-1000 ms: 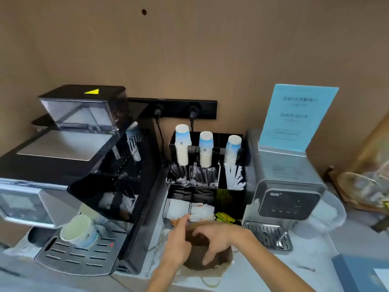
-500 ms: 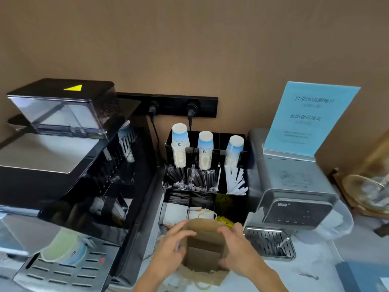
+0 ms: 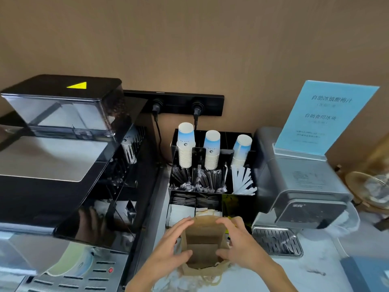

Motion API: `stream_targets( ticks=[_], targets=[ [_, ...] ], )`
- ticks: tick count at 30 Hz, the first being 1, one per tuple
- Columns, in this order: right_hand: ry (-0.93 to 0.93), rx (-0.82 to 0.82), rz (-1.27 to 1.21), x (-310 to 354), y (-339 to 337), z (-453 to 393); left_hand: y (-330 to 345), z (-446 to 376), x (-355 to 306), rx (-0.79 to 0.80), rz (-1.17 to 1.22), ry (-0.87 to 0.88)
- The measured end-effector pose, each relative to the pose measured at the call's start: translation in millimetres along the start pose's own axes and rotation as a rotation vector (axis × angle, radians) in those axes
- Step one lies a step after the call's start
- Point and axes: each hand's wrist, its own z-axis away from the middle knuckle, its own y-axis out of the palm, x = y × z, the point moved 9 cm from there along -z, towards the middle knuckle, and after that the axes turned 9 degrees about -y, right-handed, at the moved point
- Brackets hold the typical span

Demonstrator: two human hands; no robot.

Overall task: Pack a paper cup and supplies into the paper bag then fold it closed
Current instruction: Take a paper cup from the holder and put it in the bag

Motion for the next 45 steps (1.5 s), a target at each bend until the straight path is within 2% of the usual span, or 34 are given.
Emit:
stream_targets(
  ticks=[7, 11, 14, 17, 24, 26, 31, 37, 43, 45],
  targets=[
    [-0.041, -0.035, 0.083, 26.8, -46.8, -10.2, 0.2, -4.1, -1.3, 0.026, 0.024, 0.011],
    [-0.164, -0.26, 0.245, 83.0, -110.9, -50.9, 0.6, -4.4, -1.5, 0.034, 0.013, 0.025],
    [-0.259, -0.435, 0.21, 130.4, -154.9, -94.4, 1.9, -3.5, -2.6, 0.042, 0.009, 0.031],
    [-0.292, -0.533, 0.184, 155.7, -187.0, -149.0, 3.6, -3.0, -2.3, 0.036, -0.006, 0.034],
    [-0.22, -0.361, 0.34, 165.2, -183.4, -242.7, 4.1, -4.2, -0.3, 0.037, 0.0, 0.035],
    [-0.188, -0.338, 0.309, 160.5, -176.0, -252.9, 2.7, -5.3, 0.6, 0.027, -0.009, 0.032],
    [-0.195, -0.356, 0.343, 168.5, -171.2, -255.6, 2.0, -5.3, 1.0, 0.025, 0.015, 0.013],
    [-0.195, -0.424, 0.303, 182.7, -198.1, -243.3, 2.5, -4.3, 0.2, 0.024, -0.002, 0.012],
    [-0.397, -0.522, 0.153, 203.4, -236.5, -197.0, 1.0, -3.8, -1.7, 0.028, -0.006, 0.011],
    [-0.428, -0.536, 0.016, 198.3, -242.8, -178.5, 1.5, -4.2, -1.6, 0.028, -0.006, 0.008]
  ],
)
